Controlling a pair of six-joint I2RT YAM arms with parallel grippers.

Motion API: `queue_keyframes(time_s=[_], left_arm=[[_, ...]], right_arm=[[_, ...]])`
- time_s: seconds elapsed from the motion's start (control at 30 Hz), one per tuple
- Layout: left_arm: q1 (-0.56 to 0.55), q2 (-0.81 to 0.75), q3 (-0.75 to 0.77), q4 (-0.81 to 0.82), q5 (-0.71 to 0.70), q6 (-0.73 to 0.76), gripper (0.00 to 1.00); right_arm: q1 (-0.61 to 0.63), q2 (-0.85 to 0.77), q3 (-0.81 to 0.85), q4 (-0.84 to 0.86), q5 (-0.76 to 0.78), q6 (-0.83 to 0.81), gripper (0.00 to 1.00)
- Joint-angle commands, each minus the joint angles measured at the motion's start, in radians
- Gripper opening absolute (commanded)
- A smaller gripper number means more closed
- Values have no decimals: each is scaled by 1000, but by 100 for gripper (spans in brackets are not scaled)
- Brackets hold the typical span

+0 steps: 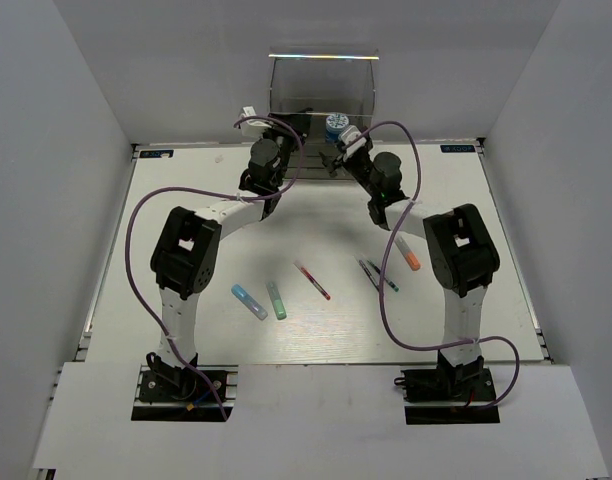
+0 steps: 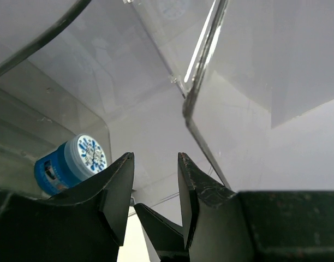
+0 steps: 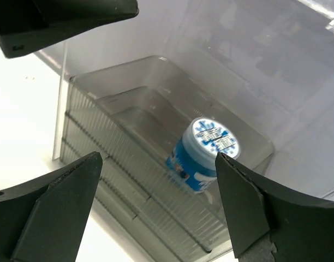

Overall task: Sort the stationery into containers
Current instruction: Close the storage box at the center of the board.

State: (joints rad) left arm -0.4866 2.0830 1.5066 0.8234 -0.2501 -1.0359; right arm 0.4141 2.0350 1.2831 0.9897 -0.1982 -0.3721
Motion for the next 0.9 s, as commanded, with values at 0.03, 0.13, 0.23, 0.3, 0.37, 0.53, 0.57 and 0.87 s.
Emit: queue_keyframes(time_s=[0.03, 0.13, 0.23, 0.3, 0.37, 0.53, 0.57, 0.87], left_arm=[[-1, -118, -35, 22, 8, 8, 48], [-1, -139, -74, 22, 8, 8, 48], [-1, -152, -139, 22, 8, 8, 48], [-1, -176, -195, 22, 17, 8, 48], [-1, -189, -227, 11, 31, 8, 48], [-10, -199, -315, -36, 69, -1, 44], [-10, -190, -324, -36, 81, -13, 44], [-10, -69, -266, -130, 129, -90, 54]], right_arm=[[-5, -65, -34, 73, -43, 4, 90], [-6, -113, -100, 75, -122, 7, 90], [-8, -178, -192, 41, -240, 4, 82], [-14, -229, -259, 26, -318, -11, 70], [-15, -295, -327, -6, -349, -22, 48], [-31, -430, -495, -71, -340, -5, 19], [-31, -443, -505, -89, -336, 7, 23], [-75, -530, -550, -246, -257, 94, 48]])
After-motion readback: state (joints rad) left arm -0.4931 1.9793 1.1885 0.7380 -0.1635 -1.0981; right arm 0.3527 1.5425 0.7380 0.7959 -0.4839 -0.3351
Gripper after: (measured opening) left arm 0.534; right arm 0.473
